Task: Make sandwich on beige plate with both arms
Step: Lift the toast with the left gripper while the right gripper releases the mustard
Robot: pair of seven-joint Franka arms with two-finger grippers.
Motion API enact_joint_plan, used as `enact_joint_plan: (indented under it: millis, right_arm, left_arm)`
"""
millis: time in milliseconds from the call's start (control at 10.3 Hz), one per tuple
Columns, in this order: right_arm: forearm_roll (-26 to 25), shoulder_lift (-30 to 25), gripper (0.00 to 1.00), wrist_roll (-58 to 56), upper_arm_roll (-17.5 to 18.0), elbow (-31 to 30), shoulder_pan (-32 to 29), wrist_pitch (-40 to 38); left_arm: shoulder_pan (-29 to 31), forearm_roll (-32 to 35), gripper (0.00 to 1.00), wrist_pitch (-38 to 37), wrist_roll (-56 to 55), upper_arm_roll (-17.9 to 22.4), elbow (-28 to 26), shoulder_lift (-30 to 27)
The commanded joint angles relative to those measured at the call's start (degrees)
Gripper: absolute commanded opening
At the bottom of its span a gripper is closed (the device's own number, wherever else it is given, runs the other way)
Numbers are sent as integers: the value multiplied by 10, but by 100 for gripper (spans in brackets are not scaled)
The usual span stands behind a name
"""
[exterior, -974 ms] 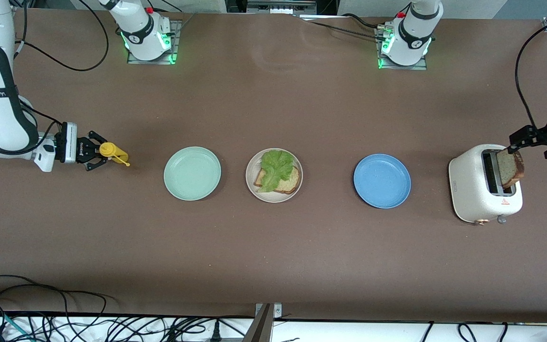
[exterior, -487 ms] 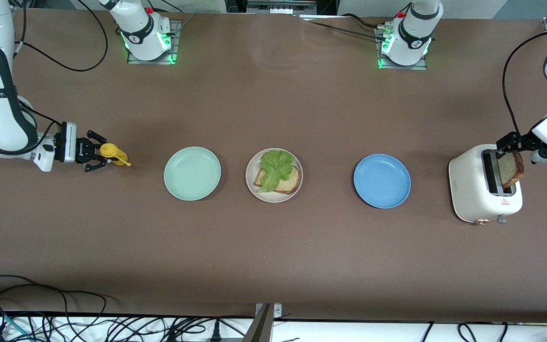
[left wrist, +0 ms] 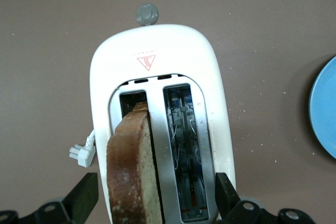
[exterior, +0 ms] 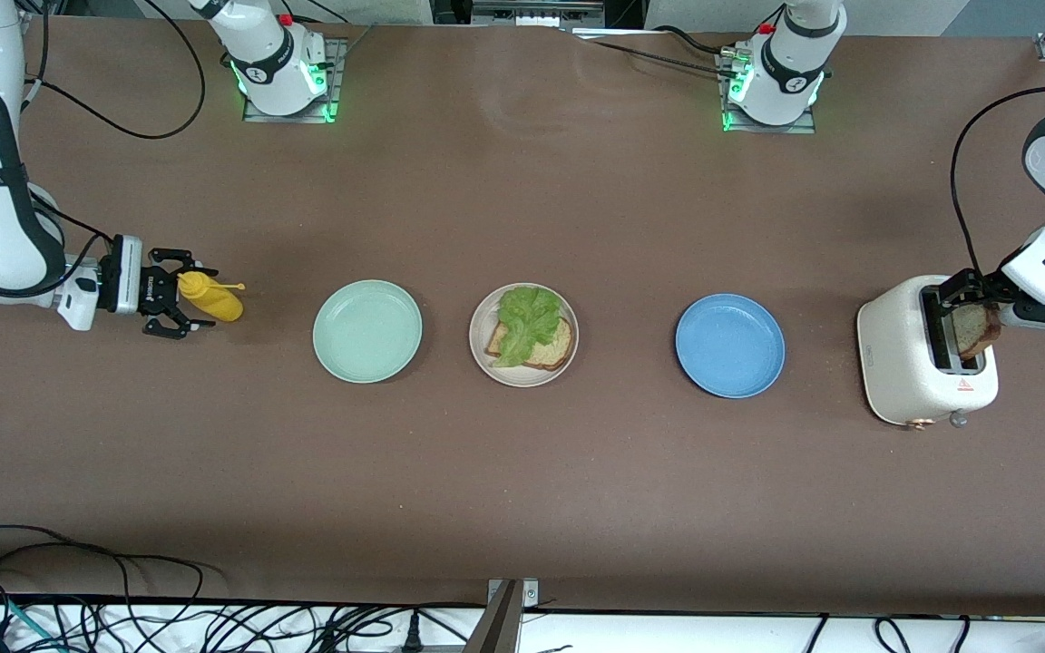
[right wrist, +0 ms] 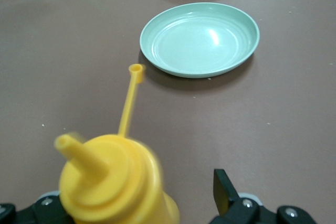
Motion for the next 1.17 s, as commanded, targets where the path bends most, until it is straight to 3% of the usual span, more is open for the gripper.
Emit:
enact_joint_plan:
  millis: [0,97,195,780,1072]
  right_arm:
    - [2,2,100,3,-11,19,-4,-7]
    - [1,1,100,5,-12,23,-4,-7]
    - [-7,1,100,5,-13,31,-4,-7]
    - [-55,-5,100,80,-40,88,-4,-34]
    - [-101,-5,100,167,-58,156,-4,-83]
  left_arm:
    - [10,14,27,-2,9,-4,5,2]
    - [10,14,10,-2,8,-4,7,2]
    - [13,14,0,-2,8,-4,7,1]
    - [17,14,0,-11,6,-4,11,-8]
    - [17,13,0,-78,6,-4,38,-21]
